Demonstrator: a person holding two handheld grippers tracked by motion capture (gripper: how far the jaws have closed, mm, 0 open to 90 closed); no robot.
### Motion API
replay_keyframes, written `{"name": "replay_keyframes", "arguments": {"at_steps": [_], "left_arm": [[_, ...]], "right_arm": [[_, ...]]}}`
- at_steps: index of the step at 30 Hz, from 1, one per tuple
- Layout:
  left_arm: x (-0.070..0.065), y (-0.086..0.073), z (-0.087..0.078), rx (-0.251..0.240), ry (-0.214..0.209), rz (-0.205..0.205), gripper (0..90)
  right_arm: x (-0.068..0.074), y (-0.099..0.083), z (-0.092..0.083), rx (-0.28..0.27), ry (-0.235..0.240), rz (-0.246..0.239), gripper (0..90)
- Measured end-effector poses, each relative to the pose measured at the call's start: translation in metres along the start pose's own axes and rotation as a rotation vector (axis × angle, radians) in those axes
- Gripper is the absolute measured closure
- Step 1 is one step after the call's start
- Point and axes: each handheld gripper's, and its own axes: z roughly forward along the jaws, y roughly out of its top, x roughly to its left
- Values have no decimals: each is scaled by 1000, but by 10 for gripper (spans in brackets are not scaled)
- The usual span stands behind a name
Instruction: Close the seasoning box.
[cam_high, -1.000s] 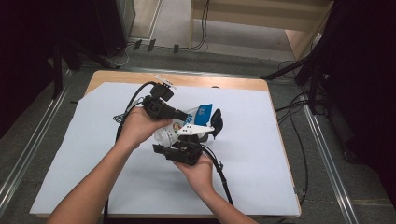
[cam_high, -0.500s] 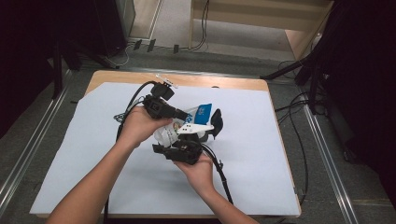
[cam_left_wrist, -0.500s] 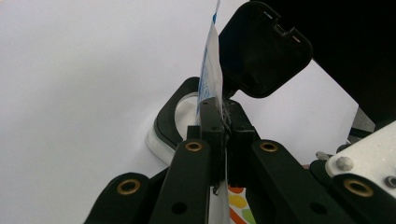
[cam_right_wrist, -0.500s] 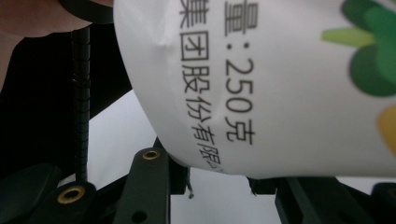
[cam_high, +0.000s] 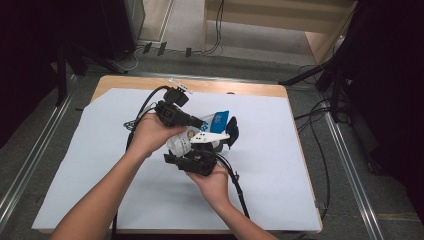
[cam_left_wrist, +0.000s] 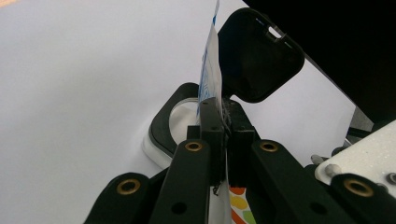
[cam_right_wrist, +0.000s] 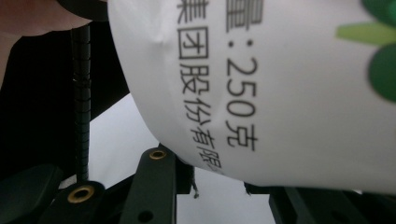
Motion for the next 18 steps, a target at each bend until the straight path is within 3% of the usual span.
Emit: {"name": "replay_keyframes", "arguments": {"at_steps": [14,18], "left_arm": [[1,0,1,4,6,0,893],[0,1,3,12,17,0,893]], "right_arm": [[1,0,0,-1,-1,-4,735],[2,0,1,8,-2,-11,681]]}}
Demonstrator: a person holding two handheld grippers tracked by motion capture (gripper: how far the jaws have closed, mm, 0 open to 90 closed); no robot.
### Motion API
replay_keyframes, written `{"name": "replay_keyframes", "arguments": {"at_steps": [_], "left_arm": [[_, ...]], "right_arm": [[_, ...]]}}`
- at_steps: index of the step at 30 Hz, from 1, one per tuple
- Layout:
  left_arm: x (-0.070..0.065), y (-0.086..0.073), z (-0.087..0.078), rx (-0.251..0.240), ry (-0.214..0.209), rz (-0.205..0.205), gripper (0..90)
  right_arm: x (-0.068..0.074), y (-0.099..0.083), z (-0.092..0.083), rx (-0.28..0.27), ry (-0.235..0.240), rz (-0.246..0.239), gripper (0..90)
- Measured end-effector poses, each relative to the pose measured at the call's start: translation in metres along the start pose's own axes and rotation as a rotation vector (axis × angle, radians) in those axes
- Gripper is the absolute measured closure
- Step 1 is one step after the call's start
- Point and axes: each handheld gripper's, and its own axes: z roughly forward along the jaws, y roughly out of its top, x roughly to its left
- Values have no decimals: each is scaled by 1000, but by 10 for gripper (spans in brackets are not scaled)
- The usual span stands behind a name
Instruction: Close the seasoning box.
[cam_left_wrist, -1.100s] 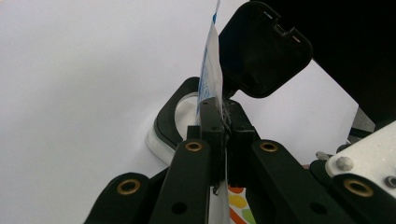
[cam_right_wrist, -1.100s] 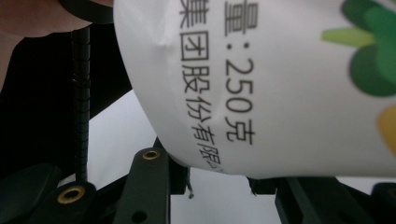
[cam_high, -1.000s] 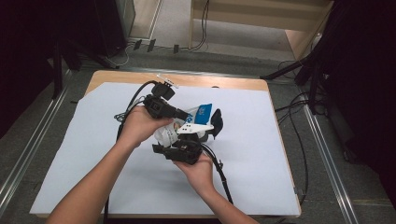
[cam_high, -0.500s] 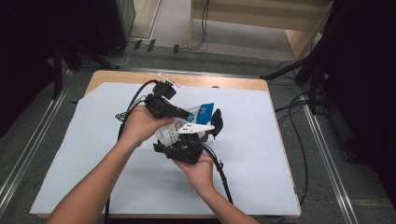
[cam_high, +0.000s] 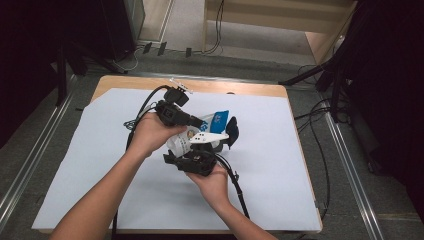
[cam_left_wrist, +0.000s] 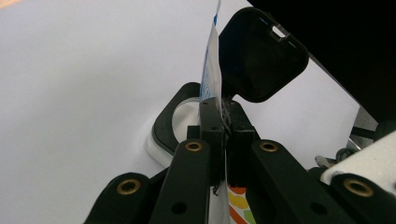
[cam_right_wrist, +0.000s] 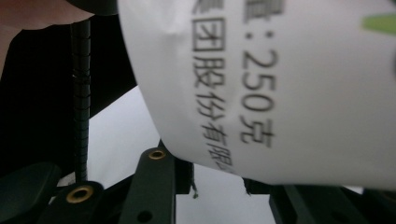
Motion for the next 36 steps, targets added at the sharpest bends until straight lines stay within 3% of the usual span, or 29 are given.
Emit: {"name": "replay_keyframes", "arguments": {"at_steps": [10,20,26,36], "left_arm": [[-4,4,1,19,21,22,892],[-2,6,3,26,15,1,893],[-5,6,2,26,20,18,892],[-4,6,-2,18,24,12,890]], "right_arm": [[-1,1,0,-4,11,15,654],[-2,2,-1,-5,12,13,662],[-2,3,0,-3,17,9,658],[-1,5,0,3,28,0,660]]}}
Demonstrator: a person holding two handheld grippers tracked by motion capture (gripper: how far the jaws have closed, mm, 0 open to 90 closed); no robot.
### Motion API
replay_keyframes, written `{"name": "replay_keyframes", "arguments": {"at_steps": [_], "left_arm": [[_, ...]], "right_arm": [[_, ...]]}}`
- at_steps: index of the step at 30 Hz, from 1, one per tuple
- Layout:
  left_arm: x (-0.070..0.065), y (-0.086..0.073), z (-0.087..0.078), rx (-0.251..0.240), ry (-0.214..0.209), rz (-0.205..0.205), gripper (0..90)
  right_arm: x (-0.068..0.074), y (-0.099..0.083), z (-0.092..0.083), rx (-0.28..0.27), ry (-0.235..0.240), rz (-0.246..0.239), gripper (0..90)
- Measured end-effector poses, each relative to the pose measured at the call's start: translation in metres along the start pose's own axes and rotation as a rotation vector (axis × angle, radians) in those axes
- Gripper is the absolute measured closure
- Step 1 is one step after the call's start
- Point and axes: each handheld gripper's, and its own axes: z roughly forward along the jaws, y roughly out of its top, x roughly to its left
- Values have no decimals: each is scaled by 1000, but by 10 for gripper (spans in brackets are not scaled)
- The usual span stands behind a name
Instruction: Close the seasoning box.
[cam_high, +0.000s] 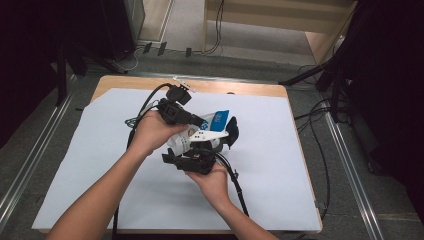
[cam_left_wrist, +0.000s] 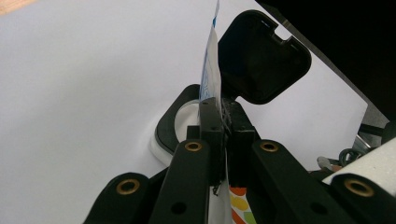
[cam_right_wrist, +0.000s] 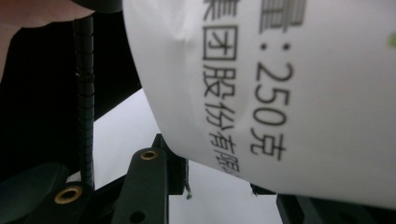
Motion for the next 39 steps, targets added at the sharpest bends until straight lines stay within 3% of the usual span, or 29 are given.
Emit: {"name": "replay_keyframes", "arguments": {"at_steps": [39], "left_arm": [[-4,8,3,14,8,26,881]], "right_arm": [[-2,1,-2,-4,3,3,654]]}}
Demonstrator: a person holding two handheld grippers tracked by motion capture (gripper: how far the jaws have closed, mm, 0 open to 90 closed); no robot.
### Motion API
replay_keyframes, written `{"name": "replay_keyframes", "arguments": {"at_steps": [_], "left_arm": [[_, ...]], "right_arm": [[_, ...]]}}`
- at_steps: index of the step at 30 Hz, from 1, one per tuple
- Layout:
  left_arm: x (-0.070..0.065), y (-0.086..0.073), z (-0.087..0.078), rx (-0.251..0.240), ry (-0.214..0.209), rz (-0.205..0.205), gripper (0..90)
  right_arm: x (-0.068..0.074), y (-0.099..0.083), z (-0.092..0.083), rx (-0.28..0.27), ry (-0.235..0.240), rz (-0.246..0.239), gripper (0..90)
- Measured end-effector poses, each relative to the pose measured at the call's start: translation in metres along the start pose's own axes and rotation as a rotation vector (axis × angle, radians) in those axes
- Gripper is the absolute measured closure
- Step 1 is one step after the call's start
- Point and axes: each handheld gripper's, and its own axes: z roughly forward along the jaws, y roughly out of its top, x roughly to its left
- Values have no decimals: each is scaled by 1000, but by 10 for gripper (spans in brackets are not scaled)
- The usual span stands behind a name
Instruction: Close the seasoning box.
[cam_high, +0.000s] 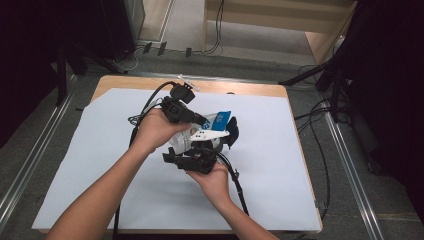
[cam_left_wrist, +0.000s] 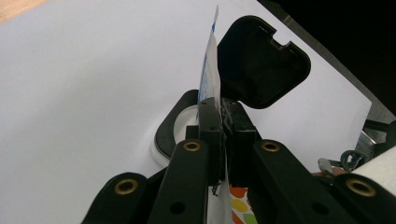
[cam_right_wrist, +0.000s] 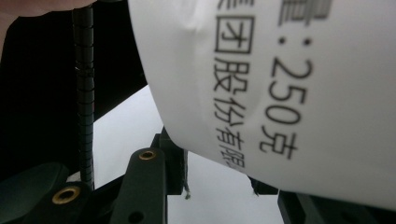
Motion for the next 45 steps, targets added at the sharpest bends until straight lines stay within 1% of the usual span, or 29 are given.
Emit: {"name": "replay_keyframes", "arguments": {"at_steps": [3,6,9,12,18,22,26,31,38,45], "left_arm": [[-1,-1,-1,-8,-4,-5,881],[-1,-1,-3,-13,-2,4,881],[-1,-1,-5,-16,-1,-1,882],[-1,-1,-4,-9,3,2,882],[-1,-1,-3,-13,4,1,882],[-1,0,-1,-7,-1,-4,882],[-2,1,0,4,-3,6,880],[-2,1,2,7,-3,-1,880],[-2,1,2,17,-11,5,879],[-2,0,3,18,-13,1,879]], "right_arm": [[0,0,0,1,1,-2,662],[0,0,0,-2,4,-2,662],[0,-1,1,-1,1,-4,662],[0,-1,1,-2,3,-4,662],[1,0,0,-5,2,-5,659],[1,0,-1,-3,3,-5,657],[1,0,0,-2,2,-3,653],[0,1,-1,-3,2,0,654],[0,1,-1,1,0,3,653],[-1,0,0,4,-1,3,652]]}}
